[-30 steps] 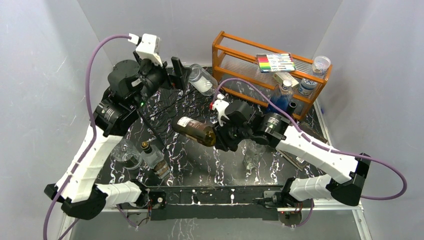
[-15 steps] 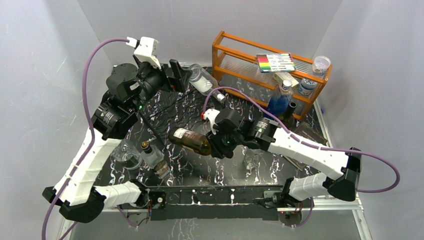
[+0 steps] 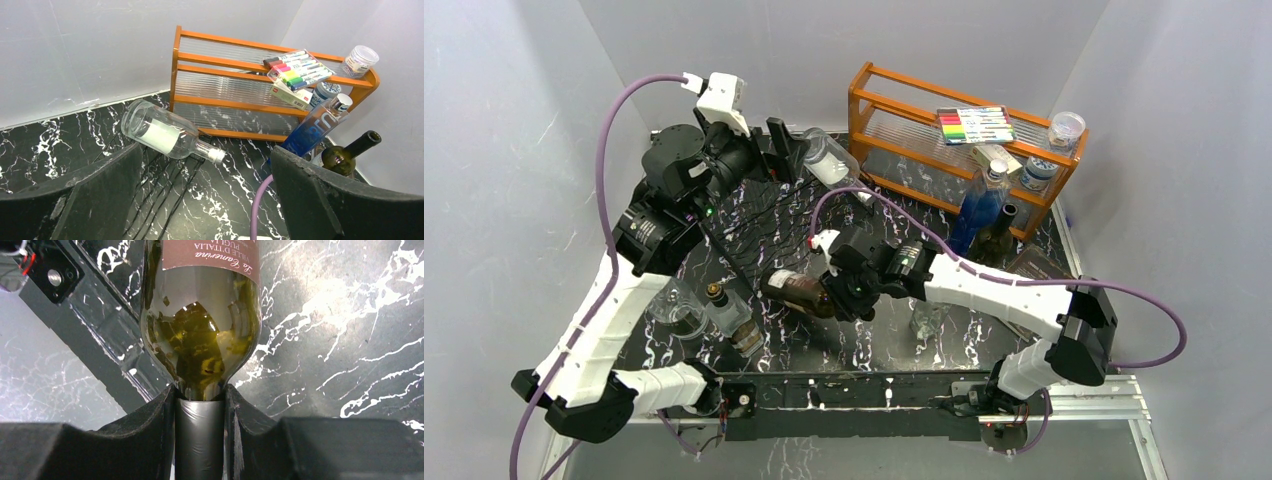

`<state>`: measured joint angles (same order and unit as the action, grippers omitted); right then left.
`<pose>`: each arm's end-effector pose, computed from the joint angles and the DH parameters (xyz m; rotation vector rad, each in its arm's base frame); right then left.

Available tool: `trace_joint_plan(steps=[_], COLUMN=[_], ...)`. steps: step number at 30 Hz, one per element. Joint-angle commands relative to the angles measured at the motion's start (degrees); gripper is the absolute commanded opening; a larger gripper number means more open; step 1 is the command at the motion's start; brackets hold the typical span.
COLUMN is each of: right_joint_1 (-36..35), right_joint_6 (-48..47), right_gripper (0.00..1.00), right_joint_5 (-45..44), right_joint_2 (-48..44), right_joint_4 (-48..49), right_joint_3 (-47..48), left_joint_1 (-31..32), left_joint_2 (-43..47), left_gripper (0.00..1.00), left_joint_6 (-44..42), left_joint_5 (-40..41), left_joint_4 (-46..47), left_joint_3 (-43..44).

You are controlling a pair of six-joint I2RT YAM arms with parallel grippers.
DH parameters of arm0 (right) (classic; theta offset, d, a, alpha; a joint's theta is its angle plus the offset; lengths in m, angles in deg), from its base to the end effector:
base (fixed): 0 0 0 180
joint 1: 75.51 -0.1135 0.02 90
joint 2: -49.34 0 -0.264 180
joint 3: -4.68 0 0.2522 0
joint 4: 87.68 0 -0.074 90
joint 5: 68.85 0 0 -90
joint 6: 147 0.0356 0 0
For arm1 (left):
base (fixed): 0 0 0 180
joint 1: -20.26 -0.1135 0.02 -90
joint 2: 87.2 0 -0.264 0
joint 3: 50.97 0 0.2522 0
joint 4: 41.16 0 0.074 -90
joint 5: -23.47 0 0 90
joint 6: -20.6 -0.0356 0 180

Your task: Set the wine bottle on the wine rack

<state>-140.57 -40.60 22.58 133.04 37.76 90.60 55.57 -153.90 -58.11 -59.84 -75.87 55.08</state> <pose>0.1299 0.2815 0.2989 -1.0789 2.3595 0.6018 0.1816 -0.1235 0.5247 0.2211 1.5004 -0.5680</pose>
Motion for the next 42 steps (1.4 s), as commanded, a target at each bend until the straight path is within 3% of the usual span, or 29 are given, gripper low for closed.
trace_joint_plan(steps=[1,10,15,20,23,25,42], right_joint_1=[-0.4,-0.4,-0.3,-0.3,-0.4,-0.4,-0.6], right_joint_6=[1.7,5.0,6.7,8.2,10.7,13.6,17.5], right_gripper=[0.00,0.00,0.00,0.00,0.00,0.00,0.00], right_joint_5=[-0.3,0.1,-0.5,-1.9,-2.2,-1.9,-5.3], right_joint_2=[-1.4,1.0,-0.5,-0.6,-1.0,-2.4,2.2], right_joint_4=[13.0,16.6,21.3,25.3,29.6,37.4,52.7], right_joint_3=[0.5,0.7,-2.7,-5.2,-7.3,-10.8,-16.7], left_joint_1=[-0.1,-0.1,-0.1,-0.1,-0.1,-0.1,0.0], left_joint_2=[0.2,-1.3,-1.3,0.1,2.1,2.4,0.9], left_gripper=[0.98,0.98,0.98,0.98,0.98,0.98,0.98], left_joint_6=[-1.3,-0.8,-1.8,-2.6,-3.5,-3.7,-2.4], left_joint_5=[-0.8,-2.5,-4.1,-0.5,-3.3,-2.7,-2.7], left_joint_4=[1.9,6.4,8.7,10.2,13.7,12.9,9.9], left_joint_3=[0.2,-0.8,-2.4,-3.8,-6.4,-6.3,-4.6])
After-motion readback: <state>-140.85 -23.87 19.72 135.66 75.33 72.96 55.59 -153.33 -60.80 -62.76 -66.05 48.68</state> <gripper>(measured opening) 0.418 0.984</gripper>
